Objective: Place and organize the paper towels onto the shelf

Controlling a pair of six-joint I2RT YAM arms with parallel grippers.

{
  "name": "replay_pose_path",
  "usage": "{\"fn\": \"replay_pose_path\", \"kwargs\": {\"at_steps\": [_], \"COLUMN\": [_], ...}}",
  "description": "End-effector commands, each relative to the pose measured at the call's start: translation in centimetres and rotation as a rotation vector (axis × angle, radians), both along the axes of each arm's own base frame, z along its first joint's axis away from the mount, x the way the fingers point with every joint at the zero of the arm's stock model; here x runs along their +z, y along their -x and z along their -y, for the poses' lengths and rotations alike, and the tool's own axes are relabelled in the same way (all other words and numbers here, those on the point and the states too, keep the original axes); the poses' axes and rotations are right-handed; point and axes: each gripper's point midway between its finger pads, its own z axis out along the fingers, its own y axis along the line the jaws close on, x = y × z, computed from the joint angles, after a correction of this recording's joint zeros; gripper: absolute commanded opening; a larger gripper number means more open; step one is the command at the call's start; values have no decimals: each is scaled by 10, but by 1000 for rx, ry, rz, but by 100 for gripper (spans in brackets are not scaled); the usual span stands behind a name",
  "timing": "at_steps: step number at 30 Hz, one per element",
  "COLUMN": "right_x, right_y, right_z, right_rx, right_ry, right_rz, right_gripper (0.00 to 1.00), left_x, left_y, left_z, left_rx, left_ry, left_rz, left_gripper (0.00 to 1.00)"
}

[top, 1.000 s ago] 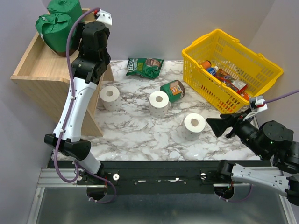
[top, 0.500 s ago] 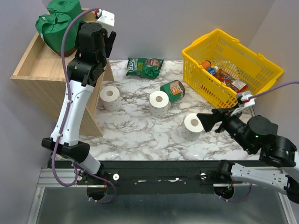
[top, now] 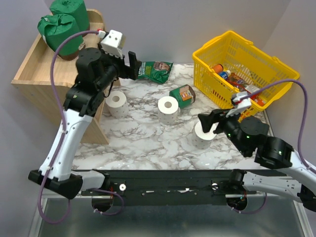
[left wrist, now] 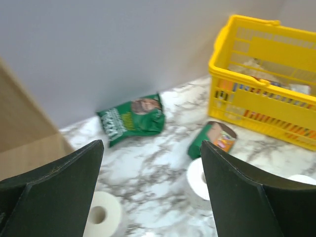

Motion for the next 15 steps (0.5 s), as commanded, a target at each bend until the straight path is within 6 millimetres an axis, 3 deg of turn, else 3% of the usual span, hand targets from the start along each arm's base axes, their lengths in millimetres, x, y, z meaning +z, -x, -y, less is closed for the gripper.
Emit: {"fn": "replay_pose_path", "kwargs": {"at_steps": [1,2,3,5,6,8,9,15], "right_x": [1,-4,0,-8,-6,-8,-8,0], "right_y": [16,19,25,30,35,38,39,46], "right_z": [8,9,14,17,19,23,24,37], "right_rx": [50,58,76,88,105,109,114,121], "right_ry": [-116,-132,-167,-186,-207,-218,-221,-250], "right_rz": [-1,-20,-17,-33,-28,-30,-27,-1], "right_gripper": [83,83,83,83,83,83,83,83], "left_x": [-60,-59,-77,-85,-105,-124,-149,-219], "left_y": [-17,-21,-30,-36,-50,-62,-73,-98], "left_z": [75,84,93,114,118,128,133,157], "left_rx": [-197,-208,-185,-185,-139,-118,-91,-72], "left_ry": [213,239,246,293,297,341,334,387], "left_rz": [-216,-203,-238,-262,-299,-353,-405,-543], "left_gripper": [89,89,89,91,91,92,92,95]}}
